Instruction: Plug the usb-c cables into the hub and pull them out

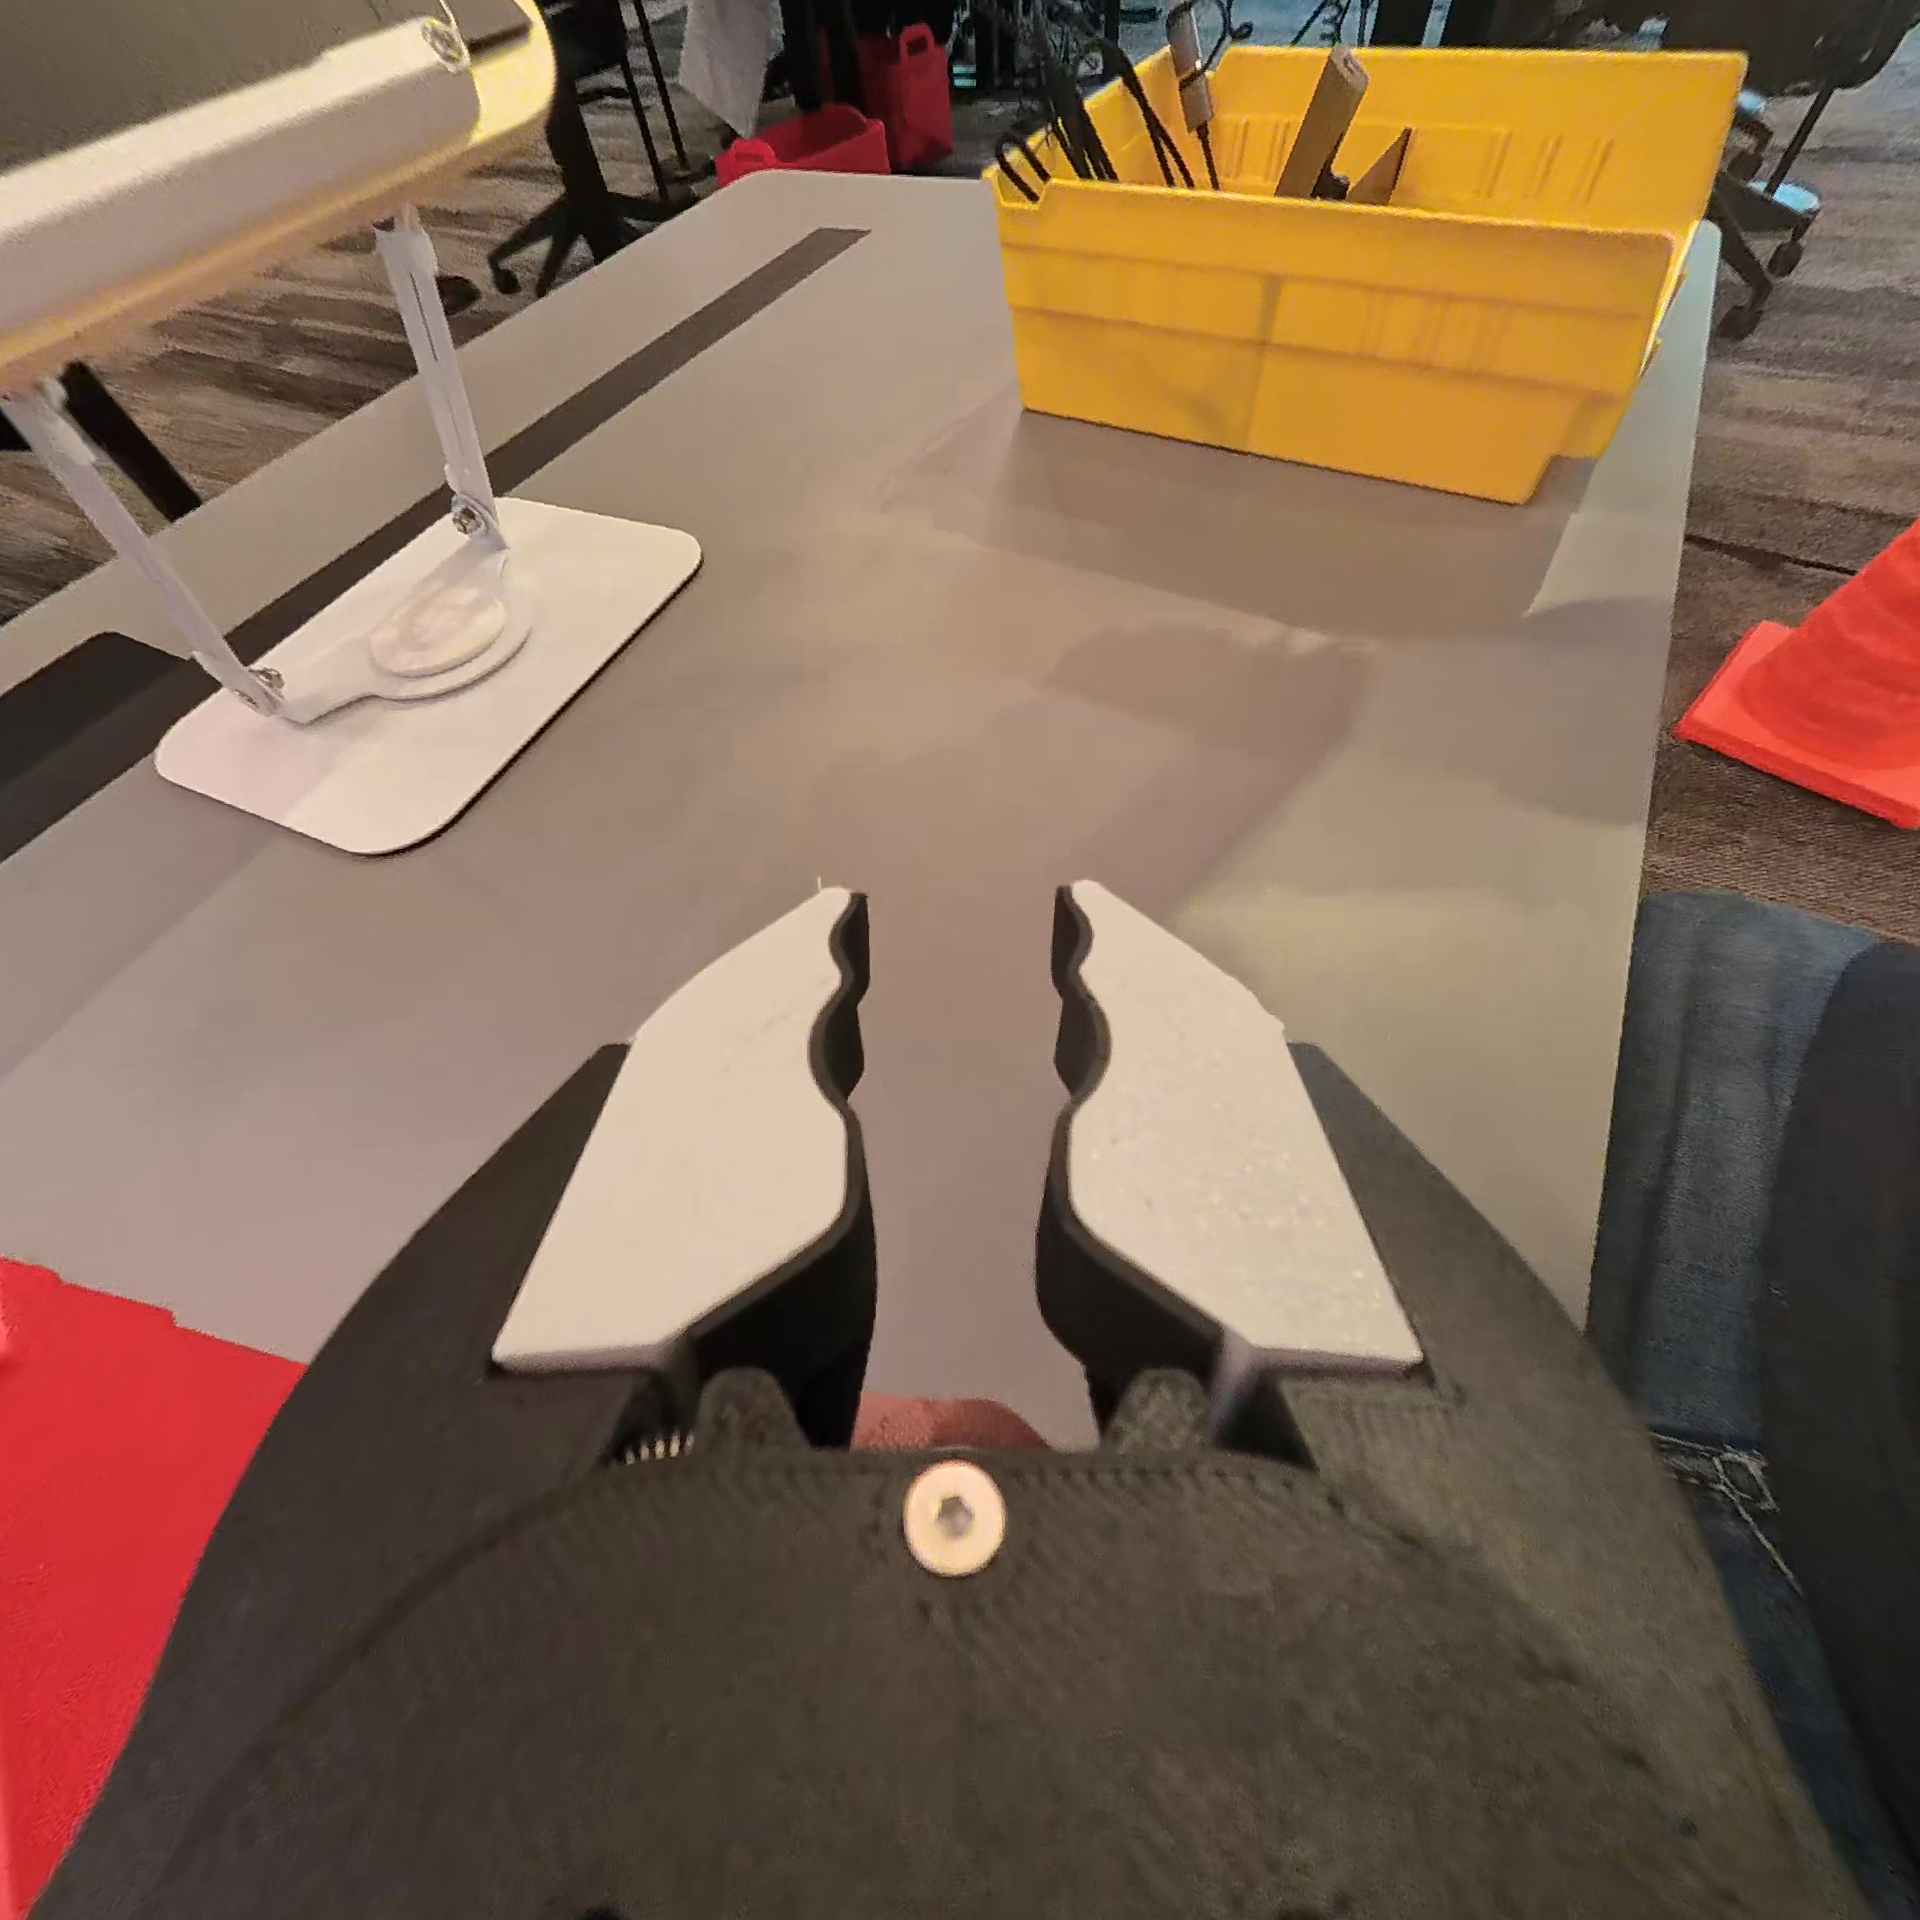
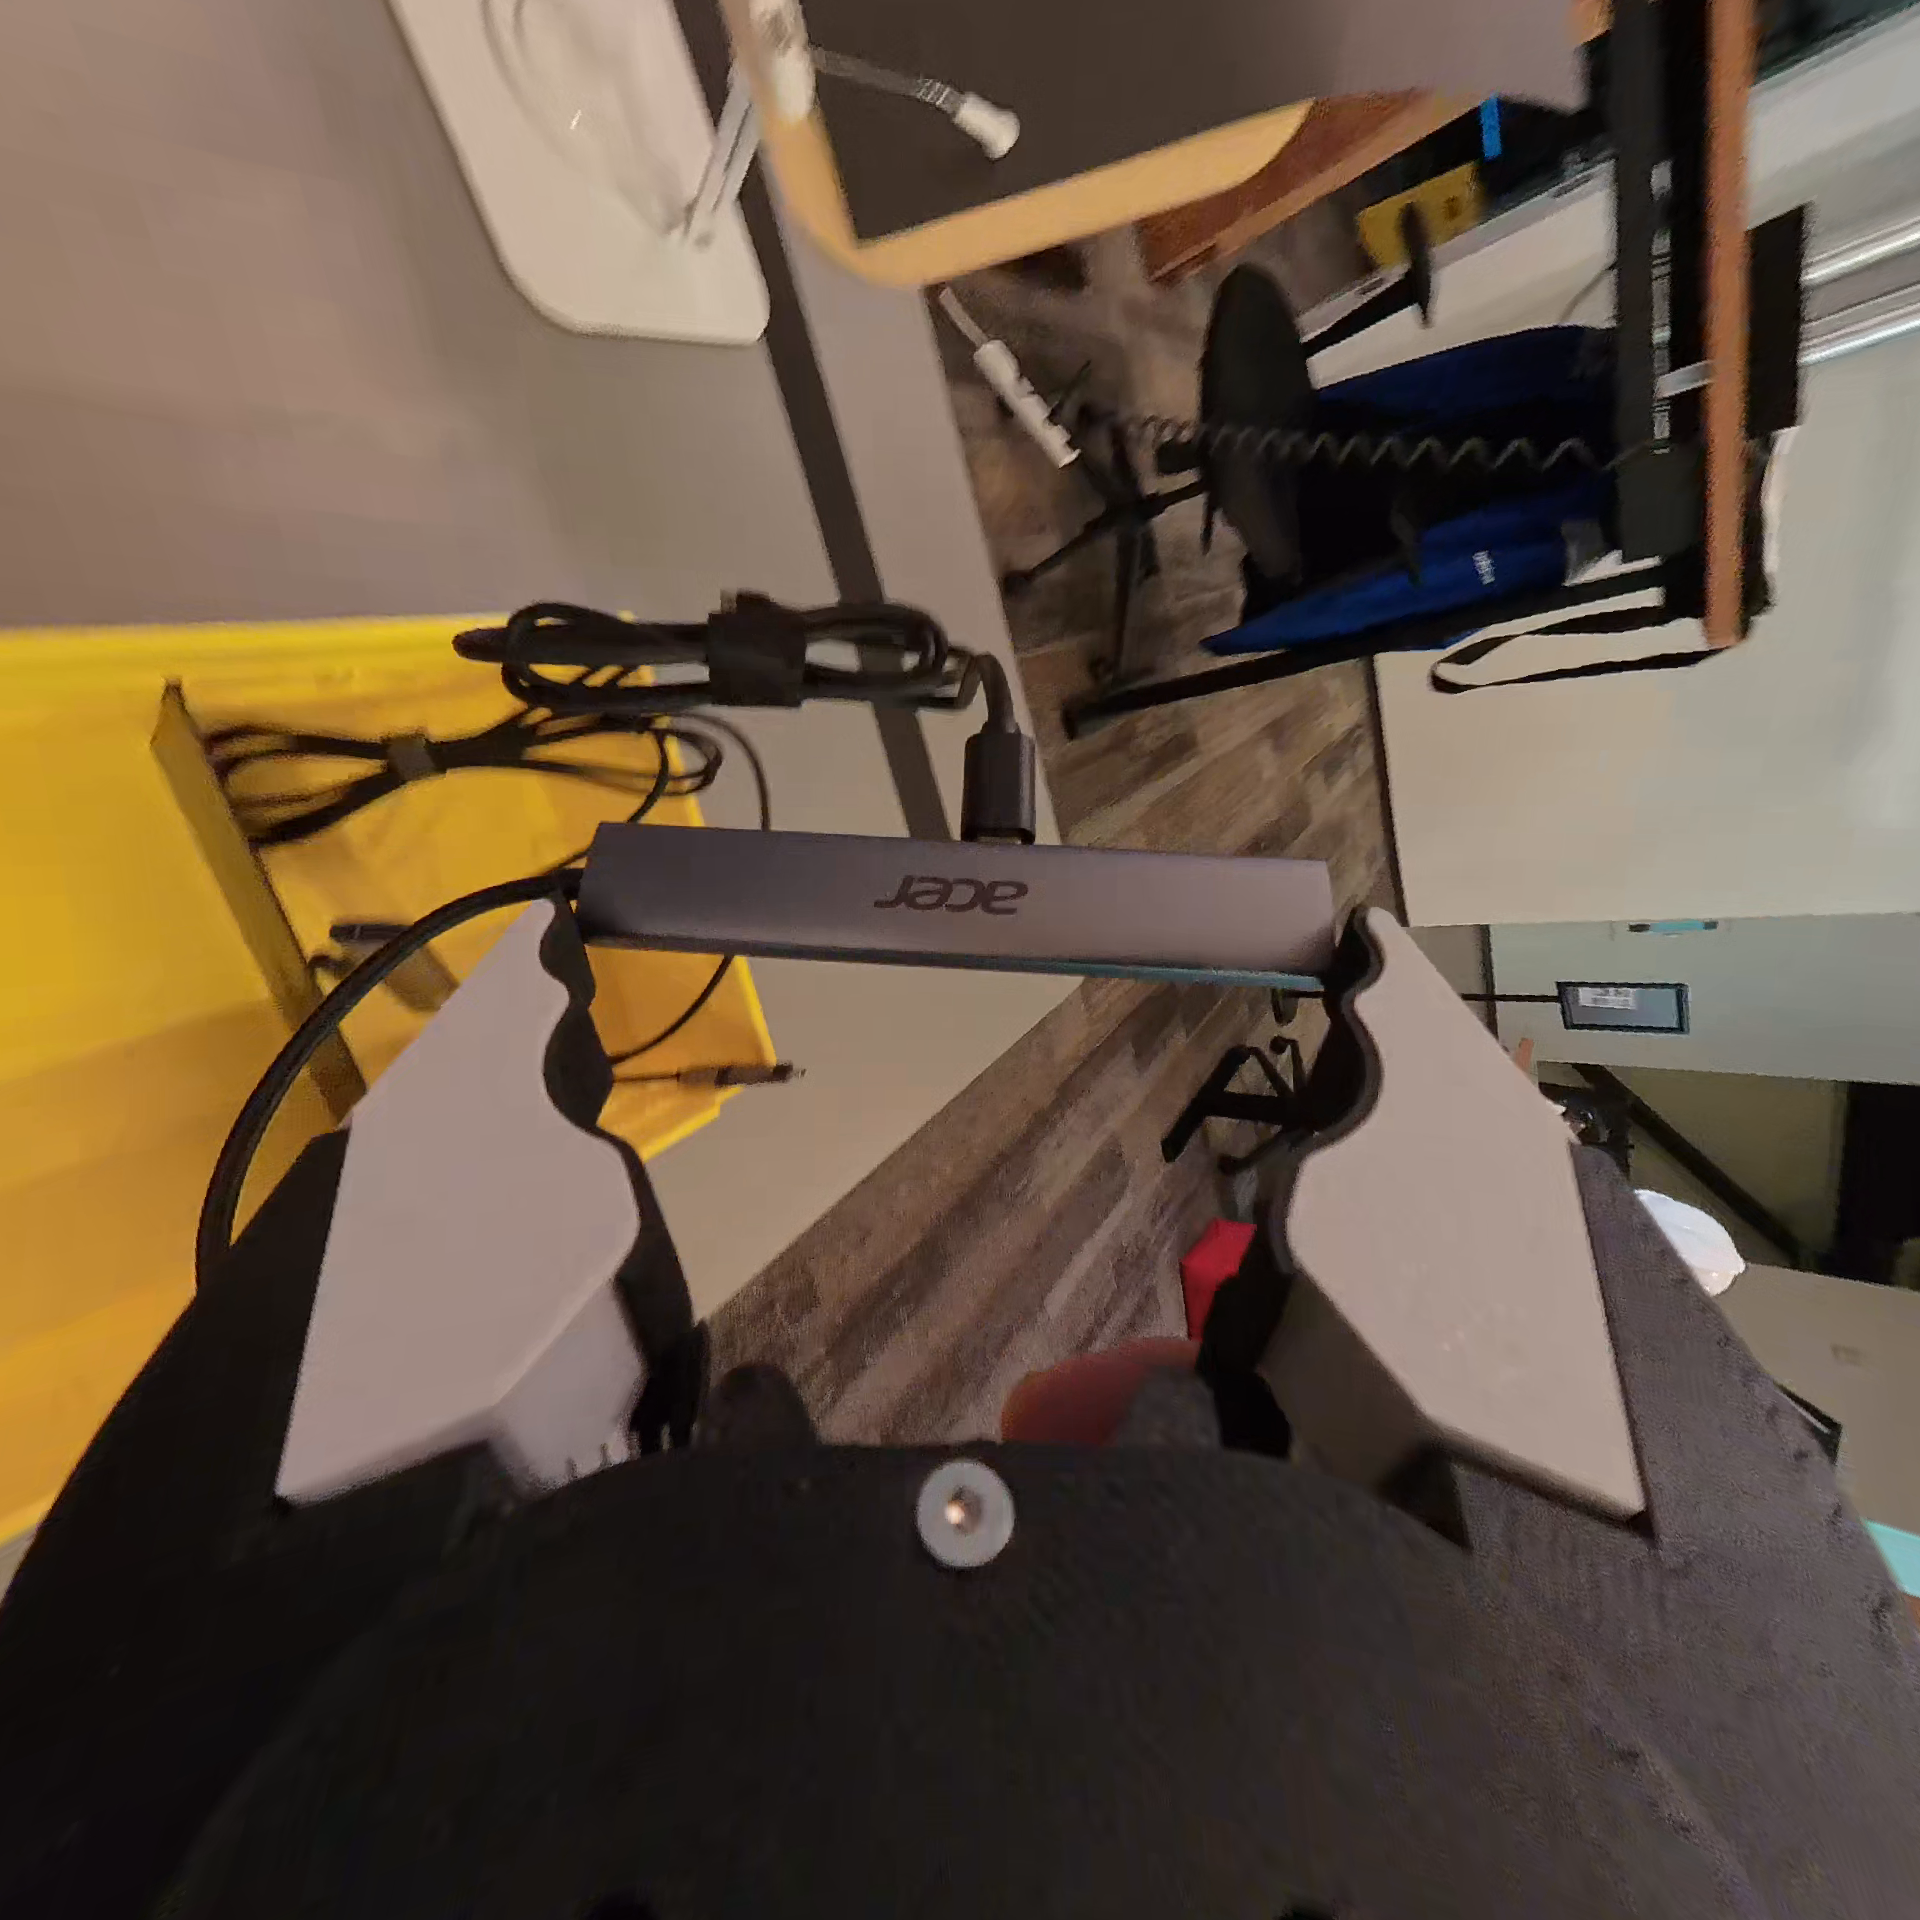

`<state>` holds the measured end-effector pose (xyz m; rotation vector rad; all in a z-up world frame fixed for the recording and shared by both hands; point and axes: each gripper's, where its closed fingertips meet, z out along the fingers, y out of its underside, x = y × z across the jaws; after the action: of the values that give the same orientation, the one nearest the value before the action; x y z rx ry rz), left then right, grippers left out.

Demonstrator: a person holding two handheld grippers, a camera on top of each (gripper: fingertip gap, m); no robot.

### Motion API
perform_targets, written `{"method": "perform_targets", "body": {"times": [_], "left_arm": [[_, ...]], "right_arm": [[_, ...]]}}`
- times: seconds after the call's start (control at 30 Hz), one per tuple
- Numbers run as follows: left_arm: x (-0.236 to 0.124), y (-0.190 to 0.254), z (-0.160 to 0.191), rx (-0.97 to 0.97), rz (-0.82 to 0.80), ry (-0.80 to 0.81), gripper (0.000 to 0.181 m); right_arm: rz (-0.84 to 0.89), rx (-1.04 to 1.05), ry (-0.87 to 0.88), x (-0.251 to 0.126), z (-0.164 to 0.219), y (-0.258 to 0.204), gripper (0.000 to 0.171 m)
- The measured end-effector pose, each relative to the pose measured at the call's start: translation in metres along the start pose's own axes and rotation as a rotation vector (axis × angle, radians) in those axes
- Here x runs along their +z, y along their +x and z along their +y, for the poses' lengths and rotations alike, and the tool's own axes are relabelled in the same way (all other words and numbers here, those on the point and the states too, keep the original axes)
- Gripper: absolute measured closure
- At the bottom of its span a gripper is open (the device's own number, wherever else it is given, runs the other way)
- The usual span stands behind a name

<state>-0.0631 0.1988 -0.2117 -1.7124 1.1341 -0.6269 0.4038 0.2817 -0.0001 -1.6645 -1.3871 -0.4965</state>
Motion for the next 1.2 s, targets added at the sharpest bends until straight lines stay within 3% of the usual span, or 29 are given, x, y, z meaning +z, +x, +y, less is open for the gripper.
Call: {"method": "perform_targets", "body": {"times": [0.13, 0.3, 0.7, 0.87, 1.07, 1.2], "left_arm": [[0.007, 0.002, 0.007, -0.01, 0.008, -0.018, 0.148], [0.013, 0.004, 0.013, -0.019, 0.014, -0.031, 0.147], [0.016, 0.006, 0.023, -0.016, 0.017, -0.051, 0.145], [0.018, 0.006, 0.026, -0.015, 0.018, -0.055, 0.144], [0.021, 0.008, 0.027, -0.009, 0.015, -0.063, 0.142], [0.024, 0.011, 0.028, -0.001, 0.019, -0.07, 0.141]], "right_arm": [[-0.098, -0.071, -0.076, 0.014, 0.023, -0.02, 0.035], [-0.143, -0.143, -0.187, 0.057, 0.051, -0.044, 0.035], [0.152, -0.105, -0.255, 0.138, 0.085, -0.063, 0.035], [0.231, -0.077, -0.256, 0.153, 0.097, -0.088, 0.035], [0.167, -0.021, -0.272, 0.156, 0.11, -0.114, 0.034], [0.079, -0.027, -0.324, 0.151, 0.12, -0.129, 0.048]]}}
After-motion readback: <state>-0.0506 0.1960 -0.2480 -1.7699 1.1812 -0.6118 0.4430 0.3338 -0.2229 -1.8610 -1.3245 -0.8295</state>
